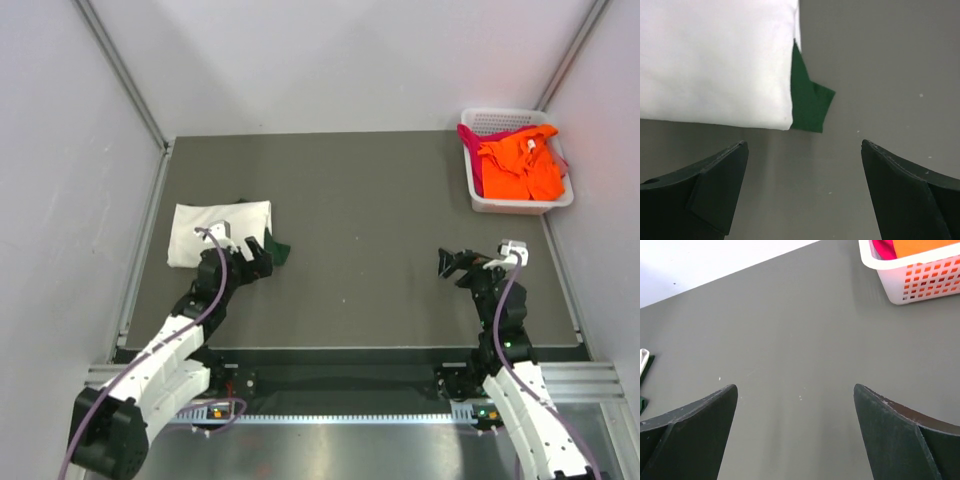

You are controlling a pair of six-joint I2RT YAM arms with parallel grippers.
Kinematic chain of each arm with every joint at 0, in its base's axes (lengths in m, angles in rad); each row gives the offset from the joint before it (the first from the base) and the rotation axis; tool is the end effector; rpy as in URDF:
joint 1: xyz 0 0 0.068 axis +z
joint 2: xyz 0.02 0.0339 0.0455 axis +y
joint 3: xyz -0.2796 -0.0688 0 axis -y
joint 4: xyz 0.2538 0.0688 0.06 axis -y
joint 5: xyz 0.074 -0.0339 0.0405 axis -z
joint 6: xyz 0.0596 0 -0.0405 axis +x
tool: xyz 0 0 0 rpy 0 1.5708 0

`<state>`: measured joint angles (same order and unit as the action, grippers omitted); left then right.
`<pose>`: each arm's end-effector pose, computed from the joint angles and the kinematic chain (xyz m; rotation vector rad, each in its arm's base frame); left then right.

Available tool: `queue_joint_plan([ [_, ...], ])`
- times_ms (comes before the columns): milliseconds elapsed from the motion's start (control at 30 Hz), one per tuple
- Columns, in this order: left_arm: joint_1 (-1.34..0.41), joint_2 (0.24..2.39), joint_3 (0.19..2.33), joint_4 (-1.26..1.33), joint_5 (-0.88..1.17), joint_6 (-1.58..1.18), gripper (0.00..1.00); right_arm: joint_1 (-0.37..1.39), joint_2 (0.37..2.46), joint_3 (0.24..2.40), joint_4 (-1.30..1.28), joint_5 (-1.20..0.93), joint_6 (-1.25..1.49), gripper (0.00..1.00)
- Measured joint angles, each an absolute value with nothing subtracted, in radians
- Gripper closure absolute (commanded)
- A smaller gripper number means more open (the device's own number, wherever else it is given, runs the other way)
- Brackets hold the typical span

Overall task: Fold and stack the t-shirts
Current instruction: Reset both grippers

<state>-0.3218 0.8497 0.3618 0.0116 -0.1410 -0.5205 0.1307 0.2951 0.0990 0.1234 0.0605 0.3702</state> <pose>0.1980 -0.0572 0.1965 -0.2928 2.0427 -0.3807 0.1455 0.0155 0.1945 0.2437 1.6358 0.3325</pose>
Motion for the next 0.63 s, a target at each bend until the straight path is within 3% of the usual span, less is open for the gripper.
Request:
queue_joint_plan([
  [333,-0.322,0.675,0.299,0.118,-0.133,-0.525,0.01,0.131,0.429,0.117,0.095,0.097,0.394,0.0],
  [633,-0.322,0.695,0.298,0.119,-0.139,-0.526,0.01,0.131,0.336,0.118,0.089,0.101,0.394,0.0],
])
